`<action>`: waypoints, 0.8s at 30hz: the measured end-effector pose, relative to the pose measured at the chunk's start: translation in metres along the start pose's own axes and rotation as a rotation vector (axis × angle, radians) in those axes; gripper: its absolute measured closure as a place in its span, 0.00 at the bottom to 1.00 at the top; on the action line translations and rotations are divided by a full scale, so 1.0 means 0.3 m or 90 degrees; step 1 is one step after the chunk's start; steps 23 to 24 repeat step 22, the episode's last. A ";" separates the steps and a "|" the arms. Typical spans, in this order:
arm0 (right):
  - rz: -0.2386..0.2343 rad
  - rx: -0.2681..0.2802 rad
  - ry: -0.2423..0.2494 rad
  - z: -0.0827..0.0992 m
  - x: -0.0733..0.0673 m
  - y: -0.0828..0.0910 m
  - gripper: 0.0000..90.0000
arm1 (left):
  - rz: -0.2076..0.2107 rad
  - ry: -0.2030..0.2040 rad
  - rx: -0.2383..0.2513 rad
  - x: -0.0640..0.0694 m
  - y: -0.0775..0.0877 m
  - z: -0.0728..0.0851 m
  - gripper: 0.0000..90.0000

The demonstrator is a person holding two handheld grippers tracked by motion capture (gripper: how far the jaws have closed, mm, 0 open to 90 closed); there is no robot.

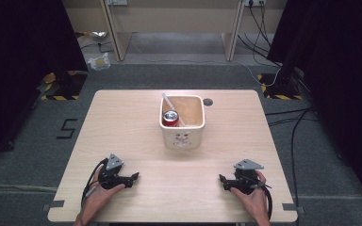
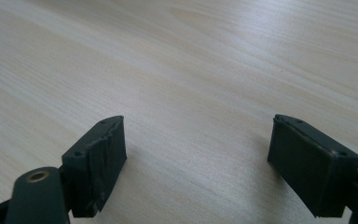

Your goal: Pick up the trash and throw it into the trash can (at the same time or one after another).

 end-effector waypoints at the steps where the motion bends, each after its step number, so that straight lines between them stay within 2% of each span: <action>1: 0.003 -0.001 0.003 0.001 -0.003 -0.001 0.19 | 0.000 -0.001 0.000 0.000 0.000 0.000 0.16; 3: 0.006 0.000 0.004 0.002 -0.008 -0.005 0.16 | 0.000 -0.001 0.000 0.000 0.000 0.000 0.16; 24: 0.010 -0.002 0.003 0.002 -0.009 -0.007 0.15 | 0.000 -0.001 0.001 0.000 -0.001 0.000 0.16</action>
Point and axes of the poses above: each handheld gripper's, and its own axes: y roughly backward along the jaws, z roughly out of its underside, x roughly to its right, the point moved 8 cm from there along -y, roughly forward along the jaws
